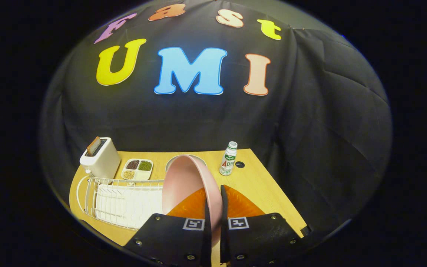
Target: Take the plate from the dish rack, then take the spoon from the basket and place it into the plate.
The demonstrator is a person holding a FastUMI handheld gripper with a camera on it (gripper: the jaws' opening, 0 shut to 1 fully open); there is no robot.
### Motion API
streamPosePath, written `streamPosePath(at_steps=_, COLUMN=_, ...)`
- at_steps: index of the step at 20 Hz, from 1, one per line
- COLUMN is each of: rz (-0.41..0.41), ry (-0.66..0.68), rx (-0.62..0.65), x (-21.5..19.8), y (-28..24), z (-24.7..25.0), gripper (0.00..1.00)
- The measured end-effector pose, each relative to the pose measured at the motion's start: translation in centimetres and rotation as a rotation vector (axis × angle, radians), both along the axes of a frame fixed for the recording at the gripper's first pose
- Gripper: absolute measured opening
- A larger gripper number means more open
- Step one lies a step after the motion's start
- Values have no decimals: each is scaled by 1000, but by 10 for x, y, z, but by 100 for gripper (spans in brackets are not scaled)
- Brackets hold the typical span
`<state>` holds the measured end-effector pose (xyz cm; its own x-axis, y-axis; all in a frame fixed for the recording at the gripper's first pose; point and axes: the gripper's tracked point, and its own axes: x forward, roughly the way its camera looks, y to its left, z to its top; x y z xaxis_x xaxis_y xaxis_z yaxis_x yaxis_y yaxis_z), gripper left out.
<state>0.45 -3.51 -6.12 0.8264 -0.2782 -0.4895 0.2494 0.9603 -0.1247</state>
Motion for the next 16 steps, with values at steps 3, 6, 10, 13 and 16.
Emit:
streamPosePath(at_steps=3, rz=0, ry=3, rx=29, x=-19, y=-17, z=-4, gripper=9)
streamPosePath(at_steps=6, rz=72, ry=11, rx=106, x=-41, y=-20, z=-21, gripper=9)
streamPosePath(at_steps=10, rz=142, ry=57, rx=282, x=-77, y=-24, z=-71, gripper=9)
streamPosePath(at_steps=13, rz=172, ry=94, rx=361, x=-102, y=-27, z=-109, gripper=9)
streamPosePath(at_steps=16, rz=158, ry=139, rx=475, x=-123, y=-25, z=-150, gripper=9)
